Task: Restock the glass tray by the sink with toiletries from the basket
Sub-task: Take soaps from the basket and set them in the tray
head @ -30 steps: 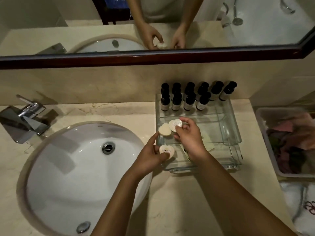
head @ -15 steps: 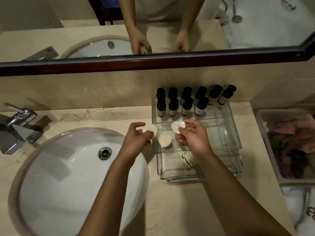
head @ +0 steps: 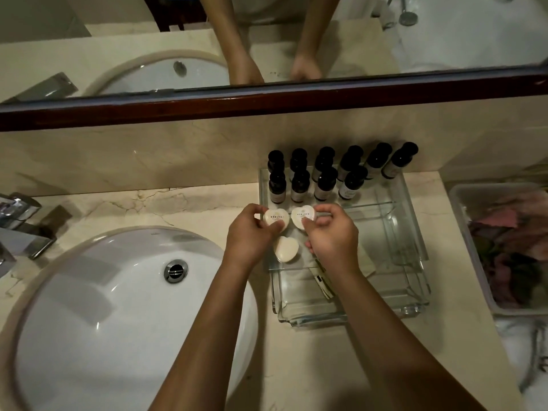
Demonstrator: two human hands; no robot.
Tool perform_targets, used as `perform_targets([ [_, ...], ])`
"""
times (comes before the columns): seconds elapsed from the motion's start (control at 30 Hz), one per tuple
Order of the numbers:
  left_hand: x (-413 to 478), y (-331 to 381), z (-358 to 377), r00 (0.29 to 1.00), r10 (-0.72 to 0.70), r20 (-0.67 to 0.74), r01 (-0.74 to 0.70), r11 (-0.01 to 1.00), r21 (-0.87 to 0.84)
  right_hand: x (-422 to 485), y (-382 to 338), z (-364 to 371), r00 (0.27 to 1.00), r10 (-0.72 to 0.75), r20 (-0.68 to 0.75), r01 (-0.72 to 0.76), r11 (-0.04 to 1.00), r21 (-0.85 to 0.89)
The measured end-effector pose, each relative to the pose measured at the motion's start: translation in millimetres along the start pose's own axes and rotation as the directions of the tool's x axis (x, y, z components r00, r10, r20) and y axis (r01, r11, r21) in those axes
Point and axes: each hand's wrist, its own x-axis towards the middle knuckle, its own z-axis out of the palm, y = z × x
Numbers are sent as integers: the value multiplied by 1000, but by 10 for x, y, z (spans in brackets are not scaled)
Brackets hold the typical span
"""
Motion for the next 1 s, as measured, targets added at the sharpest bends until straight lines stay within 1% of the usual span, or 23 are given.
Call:
perform_targets([
  [0.13, -3, 3, -31, 998, 29, -56, -18, 985, 173, -24, 32, -30, 994, -106, -36, 102, 990, -96],
  [0.23, -22, -26, -45, 996, 54, -71, -36, 971, 235, -51, 43, -98, 979, -205, -23, 196, 960, -200],
  [0.37, -55, -56, -28, 994, 81, -73, -62, 973, 224, -101, 42, -142, 965, -258, 47, 259, 909, -328],
  [0.5, -46, -55, 6, 991, 107, -84, -89, 977, 194, -40, 32, -113, 960, -267, 84, 278, 879, -388],
  [0.73, -46, -69, 49, 987, 109, -116, -89, 982, 164, 2, 43, -63, 968, -240, 77, 249, 863, -439],
  [1.0, -29, -64, 80, 985, 120, -120, -100, 982, 158, -7, 86, -13, 948, -317, 41, 297, 827, -477],
])
